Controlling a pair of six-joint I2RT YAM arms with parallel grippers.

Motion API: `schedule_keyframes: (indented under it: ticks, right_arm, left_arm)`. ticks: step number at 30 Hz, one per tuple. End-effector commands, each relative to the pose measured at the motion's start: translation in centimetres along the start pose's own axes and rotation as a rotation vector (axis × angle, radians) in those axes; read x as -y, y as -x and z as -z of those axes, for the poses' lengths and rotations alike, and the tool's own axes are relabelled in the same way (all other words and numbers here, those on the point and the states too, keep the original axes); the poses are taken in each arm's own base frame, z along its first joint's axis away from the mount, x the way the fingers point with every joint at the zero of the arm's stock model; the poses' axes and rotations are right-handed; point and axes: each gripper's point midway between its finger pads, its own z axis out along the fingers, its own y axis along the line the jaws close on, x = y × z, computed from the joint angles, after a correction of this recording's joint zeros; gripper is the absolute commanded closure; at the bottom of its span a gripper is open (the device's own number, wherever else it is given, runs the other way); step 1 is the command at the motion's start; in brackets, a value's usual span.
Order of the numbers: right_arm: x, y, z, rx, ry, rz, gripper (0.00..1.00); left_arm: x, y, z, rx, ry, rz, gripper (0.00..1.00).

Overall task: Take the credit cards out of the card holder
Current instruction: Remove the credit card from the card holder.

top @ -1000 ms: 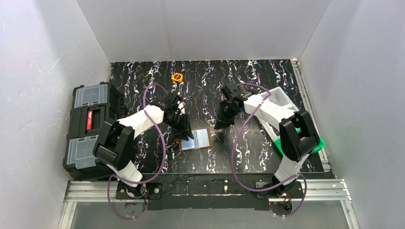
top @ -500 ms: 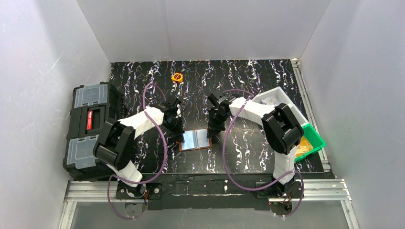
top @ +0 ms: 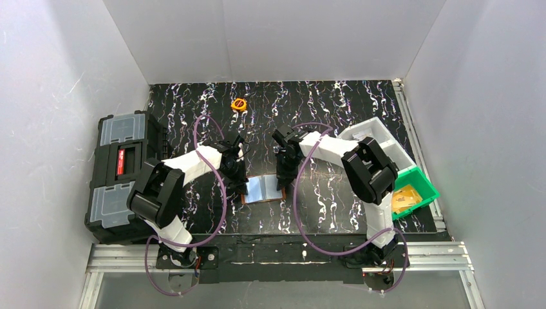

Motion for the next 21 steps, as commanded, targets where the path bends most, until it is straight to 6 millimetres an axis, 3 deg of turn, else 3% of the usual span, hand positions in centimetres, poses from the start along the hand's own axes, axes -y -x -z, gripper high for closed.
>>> schedule_keyframes:
  ticks: [1, 13, 18, 21]
  right_arm:
    - [-0.6, -0.8, -1.3, -0.036, -0.025, 0.035, 0.96]
    - [-3.2, -0.9, -2.0, -0.064, 0.062, 0.068, 0.97]
    - [-3.0, -1.1, -2.6, -0.085, 0.078, 0.048, 0.99]
    - [-2.9, -1.2, -2.7, -0.096, 0.092, 0.030, 0.99]
  left_arm:
    - [-1.1, -1.0, -0.8, -0.030, 0.036, 0.008, 1.00]
    - [-0.1, -0.7, -0.3, -0.026, -0.001, -0.015, 1.00]
    - [1.7, 0.6, 1.9, 0.002, -0.044, -0.052, 1.00]
    - [3.2, 1.4, 3.6, 0.027, -0.089, -0.073, 0.92]
